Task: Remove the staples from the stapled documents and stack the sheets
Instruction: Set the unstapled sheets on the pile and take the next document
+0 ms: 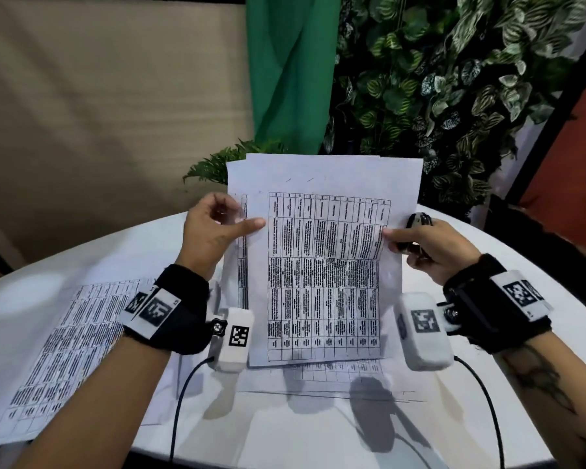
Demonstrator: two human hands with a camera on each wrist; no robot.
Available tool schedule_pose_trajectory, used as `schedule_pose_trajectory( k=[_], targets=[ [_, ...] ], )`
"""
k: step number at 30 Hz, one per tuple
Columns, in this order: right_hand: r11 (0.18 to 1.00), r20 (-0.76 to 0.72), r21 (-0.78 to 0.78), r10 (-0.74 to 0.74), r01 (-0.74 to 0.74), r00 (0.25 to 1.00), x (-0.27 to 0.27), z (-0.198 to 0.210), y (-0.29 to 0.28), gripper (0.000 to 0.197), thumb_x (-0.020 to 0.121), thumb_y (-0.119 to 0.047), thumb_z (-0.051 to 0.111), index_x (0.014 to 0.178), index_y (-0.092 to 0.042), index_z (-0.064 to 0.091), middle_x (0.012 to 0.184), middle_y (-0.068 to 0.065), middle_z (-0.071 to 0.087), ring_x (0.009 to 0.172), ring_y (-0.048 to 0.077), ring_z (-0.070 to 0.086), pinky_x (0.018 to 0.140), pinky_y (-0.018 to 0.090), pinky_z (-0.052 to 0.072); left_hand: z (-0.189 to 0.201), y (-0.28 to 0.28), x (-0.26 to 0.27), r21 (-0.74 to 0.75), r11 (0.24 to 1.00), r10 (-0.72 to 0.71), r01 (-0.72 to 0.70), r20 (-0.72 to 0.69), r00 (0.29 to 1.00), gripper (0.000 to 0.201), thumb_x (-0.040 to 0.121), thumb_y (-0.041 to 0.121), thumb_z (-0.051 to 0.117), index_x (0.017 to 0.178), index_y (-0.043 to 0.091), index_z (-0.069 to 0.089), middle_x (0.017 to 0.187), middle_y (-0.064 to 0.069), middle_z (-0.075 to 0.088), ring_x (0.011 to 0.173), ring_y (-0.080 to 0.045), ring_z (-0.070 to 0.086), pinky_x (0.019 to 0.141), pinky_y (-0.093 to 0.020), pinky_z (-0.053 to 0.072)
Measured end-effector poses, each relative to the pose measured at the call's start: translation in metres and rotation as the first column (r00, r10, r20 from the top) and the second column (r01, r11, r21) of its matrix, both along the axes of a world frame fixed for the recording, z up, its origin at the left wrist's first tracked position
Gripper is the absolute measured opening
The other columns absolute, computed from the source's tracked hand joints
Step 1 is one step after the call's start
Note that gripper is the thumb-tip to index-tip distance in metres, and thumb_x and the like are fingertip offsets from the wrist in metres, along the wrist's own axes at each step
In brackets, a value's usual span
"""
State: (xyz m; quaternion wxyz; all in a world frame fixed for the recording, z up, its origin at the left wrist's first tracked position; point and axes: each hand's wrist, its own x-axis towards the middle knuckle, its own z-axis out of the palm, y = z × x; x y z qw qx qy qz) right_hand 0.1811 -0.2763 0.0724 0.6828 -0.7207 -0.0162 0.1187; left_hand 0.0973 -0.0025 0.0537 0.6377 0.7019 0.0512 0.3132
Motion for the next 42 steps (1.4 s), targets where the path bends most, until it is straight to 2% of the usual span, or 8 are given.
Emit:
schedule_pose_trajectory(
  k=[4,9,15,19,24,29,36,42],
  targets=[
    [1.000,0.018,0.010,0.004,-0.004,1.000,-0.003,0.001,-0.005,0.020,0.077,-0.001,0.069,0.068,-0.011,0.055,0.046,-0.002,0.059,0.039,0.001,0.052,0.034,0.012,0.027,-0.006,0.011,0.003,-0.199,0.979,-0.081,0.048,-0.158,0.984,0.080,0.063,0.013,0.082,0.129,0.016,0.038,0.116,0.003,0.055,0.095,-0.005,0.058,0.069,-0.014,0.050],
    [0.998,-0.015,0.044,0.036,-0.036,0.999,-0.008,0.008,-0.011,0.018,0.066,-0.007,0.075,0.070,-0.013,0.058,0.056,-0.002,0.062,0.051,0.003,0.060,0.036,0.011,0.028,0.002,0.013,0.001,-0.230,0.911,-0.377,0.342,-0.128,0.917,0.070,0.035,0.031,0.092,0.099,0.010,0.071,0.100,-0.006,0.074,0.092,-0.017,0.071,0.072,-0.024,0.056],
    [0.931,-0.165,0.280,0.287,-0.234,0.944,-0.019,0.042,-0.025,0.058,0.010,-0.016,0.094,0.060,-0.013,0.064,0.065,0.001,0.067,0.047,0.006,0.064,0.030,0.007,0.029,0.022,0.017,-0.001,-0.115,0.879,-0.472,0.463,-0.065,0.879,0.058,0.043,0.032,0.091,0.094,0.011,0.074,0.102,-0.004,0.073,0.098,-0.016,0.069,0.081,-0.025,0.055],
    [0.927,-0.141,0.236,0.331,-0.293,0.933,-0.023,0.053,-0.020,0.035,0.043,-0.018,0.081,0.070,-0.010,0.060,0.067,0.003,0.056,0.040,0.003,0.056,0.026,0.008,0.027,0.031,0.018,-0.003,-0.089,0.872,-0.489,0.481,-0.127,0.863,0.073,0.040,0.035,0.093,0.103,0.007,0.069,0.106,-0.008,0.072,0.101,-0.021,0.068,0.084,-0.030,0.055],
    [0.961,-0.040,0.171,0.226,-0.216,0.973,-0.020,0.047,-0.007,0.013,0.051,-0.015,0.075,0.061,-0.012,0.068,0.065,-0.001,0.060,0.052,0.005,0.061,0.029,0.009,0.023,0.033,0.009,-0.008,-0.089,0.909,-0.418,0.408,-0.167,0.893,0.030,0.062,0.018,0.075,0.091,0.011,0.072,0.093,0.006,0.074,0.094,-0.007,0.069,0.086,-0.022,0.053],
    [0.974,0.203,0.202,0.058,-0.099,0.977,-0.020,0.066,-0.002,0.008,0.081,-0.008,0.062,0.076,-0.013,0.058,0.056,-0.006,0.063,0.054,0.004,0.062,0.036,0.012,0.022,0.059,0.000,-0.002,0.038,0.976,-0.218,0.217,0.041,0.975,0.032,0.071,0.001,0.072,0.099,0.014,0.063,0.085,0.013,0.074,0.085,-0.004,0.069,0.076,-0.020,0.053],
    [0.997,0.314,0.067,0.005,-0.027,0.949,-0.044,0.035,-0.018,0.010,0.080,-0.010,0.065,0.077,-0.018,0.059,0.065,-0.007,0.070,0.059,0.004,0.066,0.041,0.014,0.030,0.040,-0.003,-0.019,0.108,0.963,-0.250,0.246,0.033,0.968,0.040,0.066,0.012,0.081,0.103,0.015,0.068,0.104,-0.001,0.073,0.098,-0.018,0.069,0.087,-0.035,0.054],
    [0.987,0.177,-0.146,-0.040,0.067,0.983,-0.055,-0.023,-0.024,0.010,0.082,-0.017,0.068,0.077,-0.017,0.059,0.049,-0.011,0.062,0.044,-0.001,0.059,0.051,0.024,0.026,-0.016,-0.019,-0.036,0.056,0.960,-0.256,0.273,-0.207,0.944,0.033,0.076,-0.002,0.068,0.106,0.011,0.064,0.084,0.013,0.074,0.080,-0.003,0.070,0.064,-0.016,0.053]
  ],
)
